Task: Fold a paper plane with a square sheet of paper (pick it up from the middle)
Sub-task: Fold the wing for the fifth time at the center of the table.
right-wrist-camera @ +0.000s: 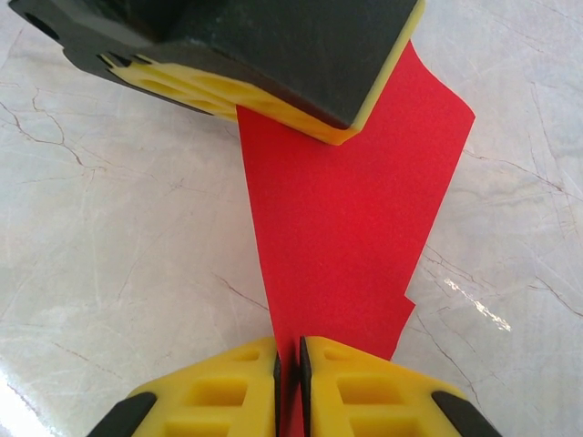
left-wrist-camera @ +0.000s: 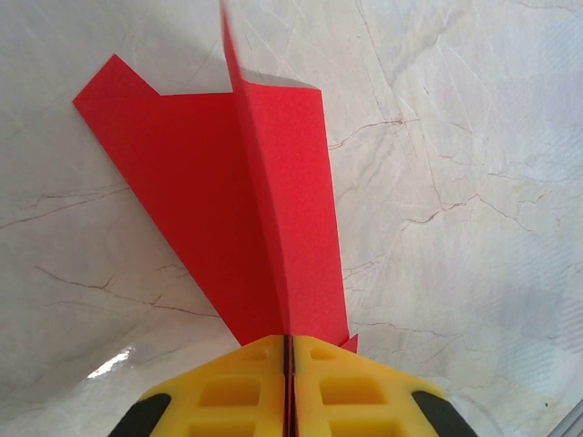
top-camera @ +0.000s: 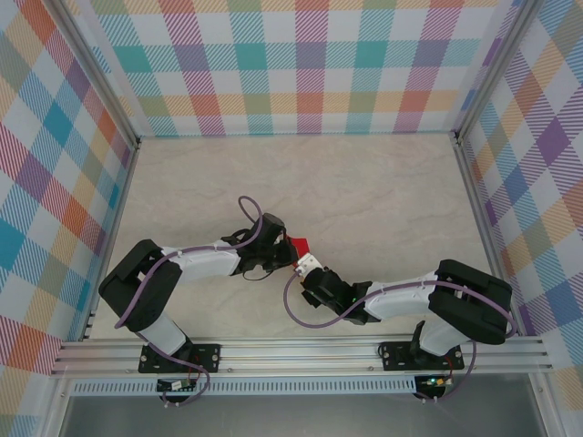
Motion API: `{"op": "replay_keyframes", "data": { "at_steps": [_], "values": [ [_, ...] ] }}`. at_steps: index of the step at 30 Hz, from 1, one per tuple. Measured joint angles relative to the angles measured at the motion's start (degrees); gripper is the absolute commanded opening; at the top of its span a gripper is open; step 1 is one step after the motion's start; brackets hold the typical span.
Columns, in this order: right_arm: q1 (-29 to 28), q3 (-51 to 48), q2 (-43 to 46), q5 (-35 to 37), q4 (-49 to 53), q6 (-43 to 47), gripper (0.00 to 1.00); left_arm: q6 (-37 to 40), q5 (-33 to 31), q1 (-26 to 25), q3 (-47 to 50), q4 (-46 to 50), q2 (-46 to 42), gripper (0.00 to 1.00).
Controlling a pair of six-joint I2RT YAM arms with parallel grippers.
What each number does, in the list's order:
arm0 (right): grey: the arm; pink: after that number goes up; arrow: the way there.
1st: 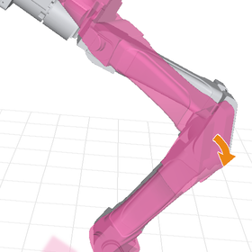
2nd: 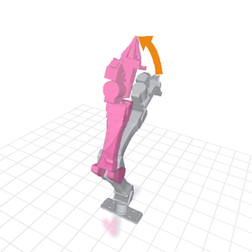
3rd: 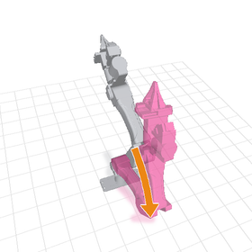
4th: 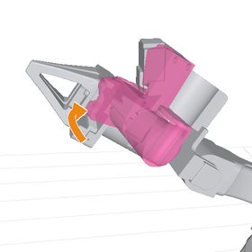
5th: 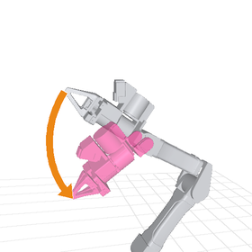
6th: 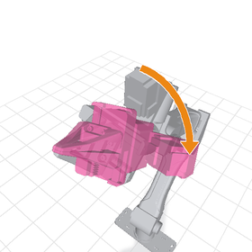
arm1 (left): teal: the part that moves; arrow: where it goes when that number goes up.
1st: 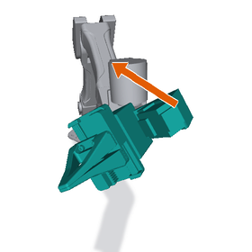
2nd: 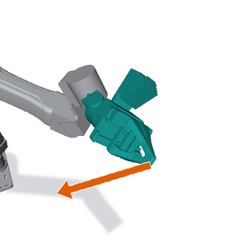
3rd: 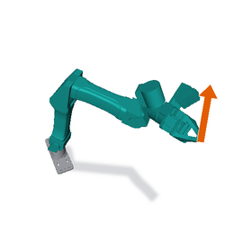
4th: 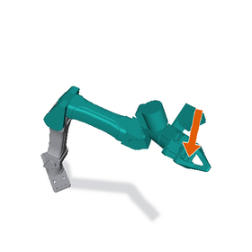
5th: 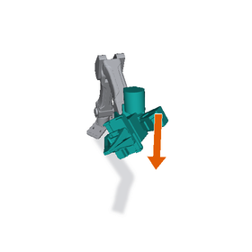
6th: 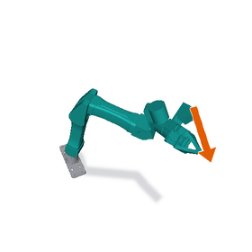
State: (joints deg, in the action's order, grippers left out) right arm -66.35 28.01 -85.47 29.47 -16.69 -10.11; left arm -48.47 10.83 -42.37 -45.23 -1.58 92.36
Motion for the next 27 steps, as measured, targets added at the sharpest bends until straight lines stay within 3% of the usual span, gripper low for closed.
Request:
{"op": "replay_keyframes", "data": {
  "at_steps": [11, 20, 27],
  "values": [
    [0.4, 0.1, 0.0, -0.3, 0.4, -1.6, 0.13, -0.2, -0.7, 0.0, 0.3, 0.2, -3.5, 0.42],
    [1.7, 0.1, 0.0, -2.8, 0.3, -3.2, 0.12, -0.1, -4.5, 0.0, 2.3, 2.3, -10.1, 0.58],
    [3.6, 0.1, 0.0, -6.3, -0.4, -5.2, 0.12, 0.0, -10.4, 0.0, 5.0, 5.9, -17.0, 0.65]
  ]
}}
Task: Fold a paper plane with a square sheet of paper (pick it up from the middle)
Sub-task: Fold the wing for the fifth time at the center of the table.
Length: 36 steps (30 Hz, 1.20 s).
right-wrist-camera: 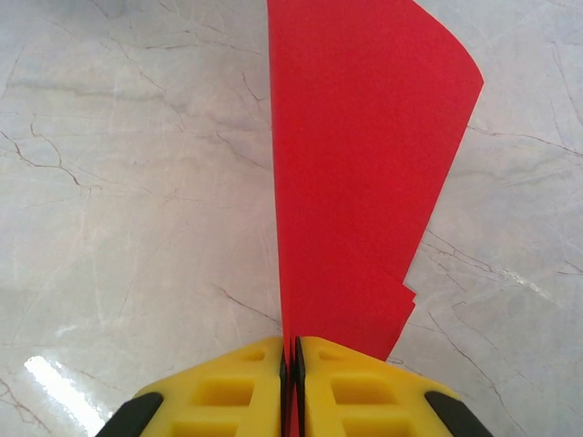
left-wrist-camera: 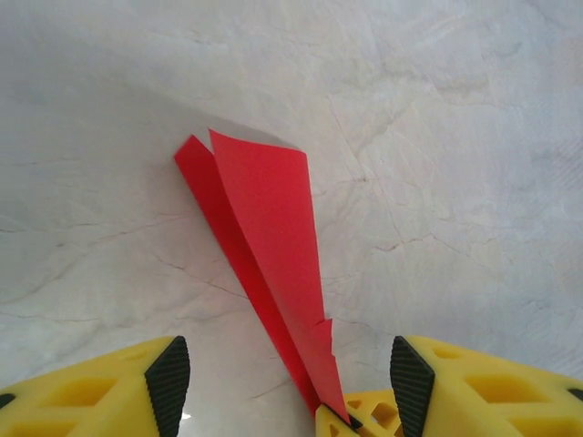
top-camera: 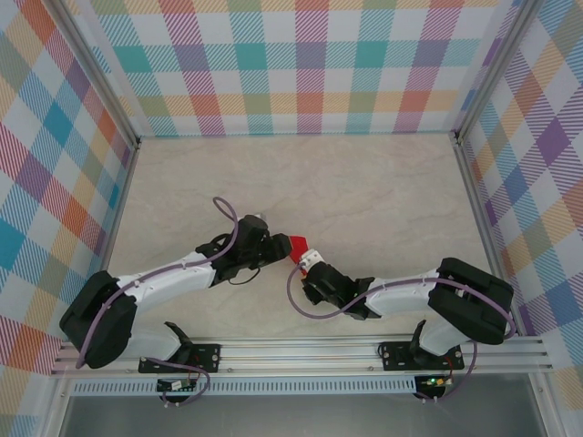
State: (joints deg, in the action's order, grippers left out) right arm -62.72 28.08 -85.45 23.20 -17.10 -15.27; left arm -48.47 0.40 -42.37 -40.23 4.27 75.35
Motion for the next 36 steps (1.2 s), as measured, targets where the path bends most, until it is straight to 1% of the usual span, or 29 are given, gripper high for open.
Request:
{"op": "replay_keyframes", "data": {
  "at_steps": [5, 10, 15, 19, 23, 31, 36],
  "values": [
    [2.7, -1.4, 1.3, -4.0, -1.1, -2.1, 0.12, -0.2, -4.0, 0.0, 1.7, 2.1, -5.4, 0.69],
    [6.0, -3.5, 3.6, -8.6, -2.4, -4.0, 0.13, -0.2, -5.7, 0.0, 2.0, 3.3, -6.8, 0.69],
    [8.1, -4.0, 4.0, -13.2, -3.4, -5.5, 0.15, -0.1, -5.4, 0.0, 1.9, 3.2, -5.5, 0.69],
    [9.0, -4.0, 3.7, -16.7, -4.1, -6.4, 0.14, -0.1, -3.8, 0.0, 1.9, 3.0, -3.0, 0.68],
    [10.1, -4.0, 2.5, -20.0, -5.1, -7.3, 0.13, 0.0, -2.3, 0.0, 1.9, 2.6, -1.2, 0.67],
    [15.2, -4.7, 0.0, -29.9, -8.6, -10.8, 0.13, 0.0, -0.2, 0.0, 1.9, 0.9, 0.6, 0.65],
    [15.9, -4.5, -2.5, -34.2, -9.0, -12.4, 0.14, 0.0, 0.7, 0.0, 1.9, 0.0, 1.4, 0.64]
  ]
}}
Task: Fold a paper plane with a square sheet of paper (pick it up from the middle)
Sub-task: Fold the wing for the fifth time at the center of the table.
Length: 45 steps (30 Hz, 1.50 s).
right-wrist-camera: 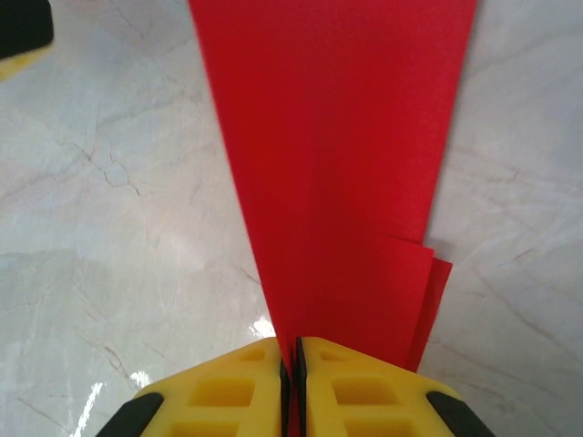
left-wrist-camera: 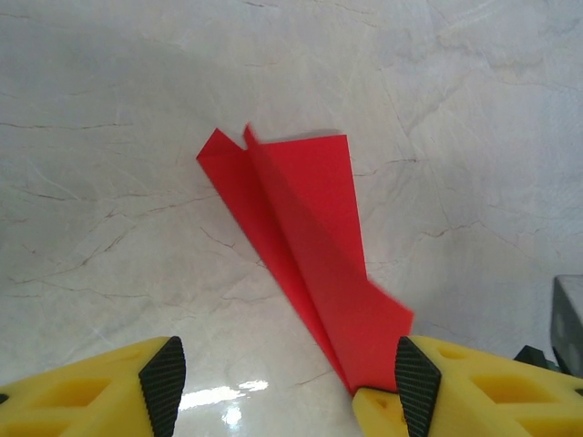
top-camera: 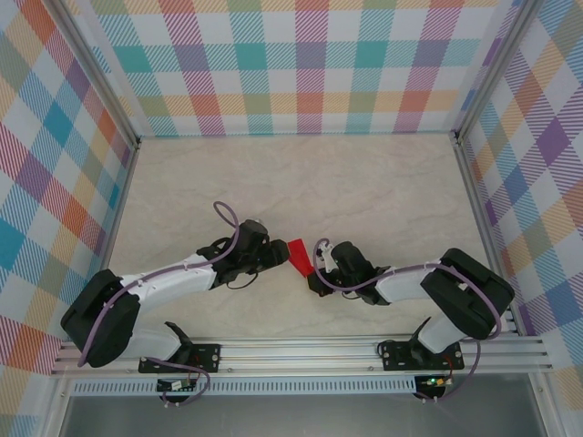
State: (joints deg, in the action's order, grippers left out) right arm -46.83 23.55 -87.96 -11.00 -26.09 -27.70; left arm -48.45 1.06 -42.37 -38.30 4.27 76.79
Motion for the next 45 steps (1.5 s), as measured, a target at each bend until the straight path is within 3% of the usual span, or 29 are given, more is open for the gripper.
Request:
{"op": "replay_keyframes", "data": {
  "at_steps": [7, 20, 26, 45],
  "values": [
    [0.9, 0.5, -1.1, -3.1, -1.0, -2.4, 0.13, 0.0, 1.0, 0.0, 0.0, 0.0, 0.1, 0.61],
    [6.4, 0.5, -4.4, -15.7, -4.5, -10.6, 0.09, 1.2, 7.3, 0.0, 3.7, -10.4, 1.6, 0.34],
    [7.5, 0.7, -7.3, -19.8, -7.8, -14.3, 0.09, 1.4, 10.5, 0.0, 5.2, -16.4, 4.4, 0.32],
    [8.6, 1.4, -9.5, -22.9, -9.5, -18.4, 0.10, 1.4, 16.5, 0.0, 4.6, -29.4, 15.1, 0.32]
  ]
}}
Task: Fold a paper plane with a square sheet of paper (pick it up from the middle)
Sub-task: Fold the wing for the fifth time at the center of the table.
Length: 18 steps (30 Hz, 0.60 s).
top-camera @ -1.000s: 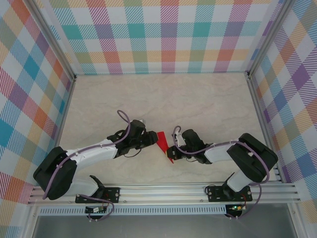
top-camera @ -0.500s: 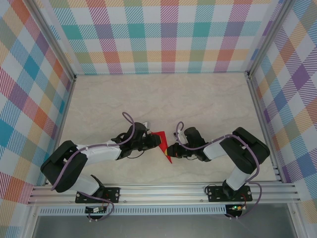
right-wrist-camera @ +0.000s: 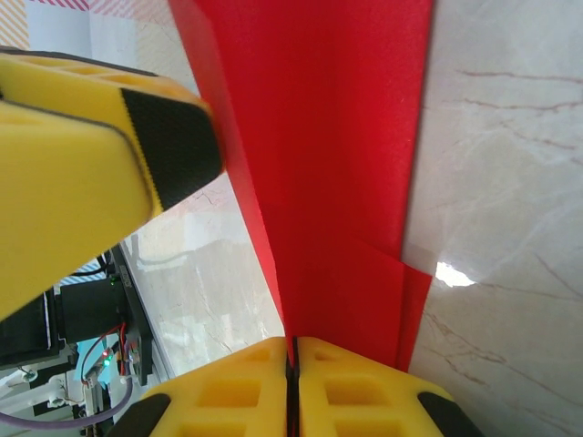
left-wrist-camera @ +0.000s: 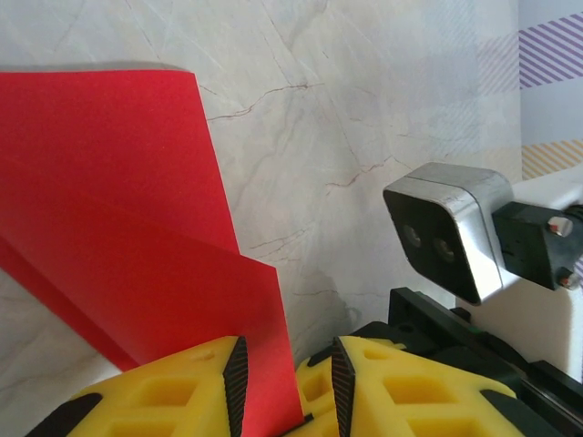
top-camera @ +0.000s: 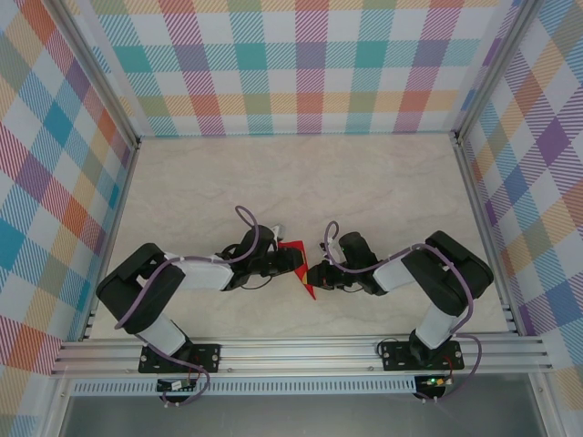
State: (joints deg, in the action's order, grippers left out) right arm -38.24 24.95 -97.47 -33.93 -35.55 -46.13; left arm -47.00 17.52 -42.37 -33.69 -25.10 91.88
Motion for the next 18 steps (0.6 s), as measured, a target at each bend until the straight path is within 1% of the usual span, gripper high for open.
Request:
{"op": "replay_keyframes", "data": {
  "at_steps": [5, 18],
  "values": [
    [0.0, 0.2, 0.0, 0.0, 0.3, 0.0, 0.10, -0.1, 0.0, 0.0, -0.3, -1.9, 1.9, 0.32],
    [0.0, 1.1, 0.0, 0.0, 2.2, -1.0, 0.14, -0.1, -0.2, 0.0, -0.8, -2.5, 5.4, 0.31]
  ]
}}
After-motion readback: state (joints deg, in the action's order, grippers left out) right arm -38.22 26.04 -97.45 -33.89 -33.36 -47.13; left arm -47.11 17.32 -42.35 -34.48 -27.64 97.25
